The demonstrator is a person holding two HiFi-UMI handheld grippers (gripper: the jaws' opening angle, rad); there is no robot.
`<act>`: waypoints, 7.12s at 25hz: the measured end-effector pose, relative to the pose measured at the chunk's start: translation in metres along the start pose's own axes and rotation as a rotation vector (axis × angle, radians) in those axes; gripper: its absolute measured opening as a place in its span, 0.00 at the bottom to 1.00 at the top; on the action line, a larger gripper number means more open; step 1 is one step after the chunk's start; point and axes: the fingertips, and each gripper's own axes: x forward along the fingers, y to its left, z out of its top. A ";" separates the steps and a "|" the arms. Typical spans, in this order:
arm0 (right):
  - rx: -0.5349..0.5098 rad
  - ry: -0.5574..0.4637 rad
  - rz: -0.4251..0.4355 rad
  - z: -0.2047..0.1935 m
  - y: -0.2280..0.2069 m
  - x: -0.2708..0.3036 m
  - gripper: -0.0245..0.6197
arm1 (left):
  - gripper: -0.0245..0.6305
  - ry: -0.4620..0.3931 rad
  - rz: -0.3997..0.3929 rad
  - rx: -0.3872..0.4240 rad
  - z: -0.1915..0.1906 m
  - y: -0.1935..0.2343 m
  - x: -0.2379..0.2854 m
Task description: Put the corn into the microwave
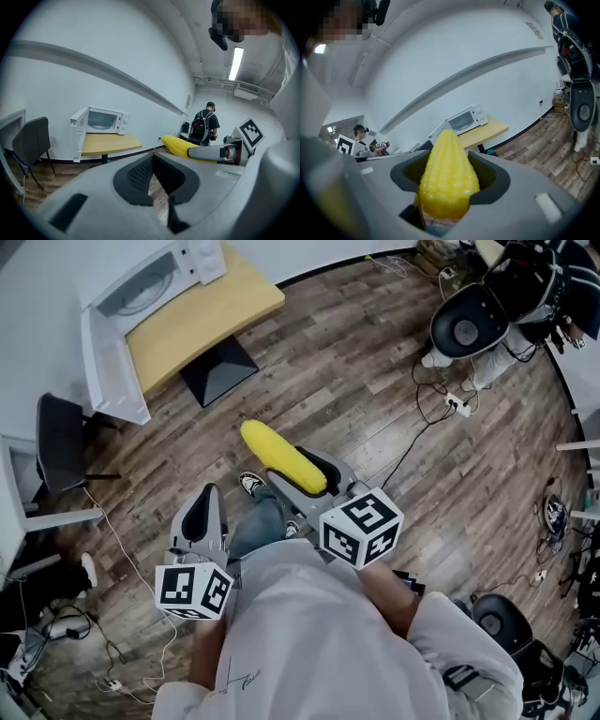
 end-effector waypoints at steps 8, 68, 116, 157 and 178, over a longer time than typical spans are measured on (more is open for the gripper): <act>0.003 -0.001 0.005 0.034 -0.007 0.057 0.45 | 0.03 -0.006 -0.005 0.017 0.037 0.041 0.037; 0.033 0.035 0.219 0.208 -0.046 0.350 0.45 | 0.03 -0.121 0.124 -0.031 0.198 0.238 0.195; -0.056 0.196 0.317 0.244 -0.119 0.546 0.45 | 0.03 -0.186 0.318 -0.090 0.264 0.338 0.312; -0.086 0.311 0.228 0.196 -0.142 0.652 0.45 | 0.03 -0.109 0.318 -0.132 0.255 0.379 0.319; -0.164 0.353 0.162 0.178 -0.154 0.713 0.45 | 0.03 -0.084 0.316 -0.158 0.252 0.398 0.320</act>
